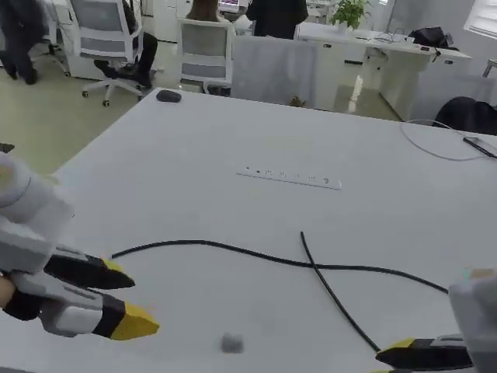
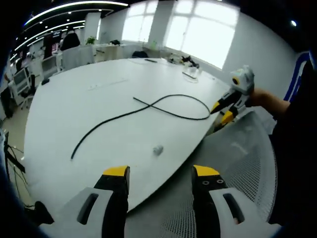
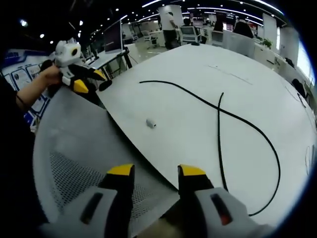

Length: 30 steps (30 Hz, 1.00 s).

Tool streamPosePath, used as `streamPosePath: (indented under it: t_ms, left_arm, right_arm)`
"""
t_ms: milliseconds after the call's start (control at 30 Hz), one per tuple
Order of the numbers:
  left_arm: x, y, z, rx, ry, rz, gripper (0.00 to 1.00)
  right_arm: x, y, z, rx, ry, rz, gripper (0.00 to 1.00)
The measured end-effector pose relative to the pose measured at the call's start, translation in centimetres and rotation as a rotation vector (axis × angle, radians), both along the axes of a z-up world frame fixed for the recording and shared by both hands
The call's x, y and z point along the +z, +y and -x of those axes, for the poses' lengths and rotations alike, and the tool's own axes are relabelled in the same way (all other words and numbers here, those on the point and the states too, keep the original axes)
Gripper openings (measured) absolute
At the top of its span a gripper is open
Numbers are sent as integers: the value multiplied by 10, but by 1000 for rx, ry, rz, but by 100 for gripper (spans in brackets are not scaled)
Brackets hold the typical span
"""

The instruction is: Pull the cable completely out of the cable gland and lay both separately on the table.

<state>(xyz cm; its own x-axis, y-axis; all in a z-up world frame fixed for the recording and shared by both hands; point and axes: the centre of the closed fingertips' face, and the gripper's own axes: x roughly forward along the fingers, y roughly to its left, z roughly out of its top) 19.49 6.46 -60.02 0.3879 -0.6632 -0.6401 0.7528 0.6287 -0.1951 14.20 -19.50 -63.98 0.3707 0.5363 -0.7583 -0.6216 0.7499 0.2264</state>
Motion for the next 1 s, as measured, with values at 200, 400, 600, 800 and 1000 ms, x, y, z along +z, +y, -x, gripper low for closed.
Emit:
streamPosePath:
  t_ms: [200,400,600,800,1000]
  left_arm:
    - [4,37,-12,252,-66,89,53]
    - [-17,43,-12,307,-78,44,60]
    - [-32,32,-7,293,-37,45,59]
    - [-32,36,-8,295,-42,30,57]
    - [-38,39,-8,293,-43,-22,55]
  right_arm:
    - [-1,11,9,-51,27,-36,40]
    - [-9,11,12,-145,44,-57,44]
    - [-15,15,14,-186,57,-73,46]
    - [-18,18,16,-187,69,-74,47]
    - [-22,20,17,-199,104,-101,44]
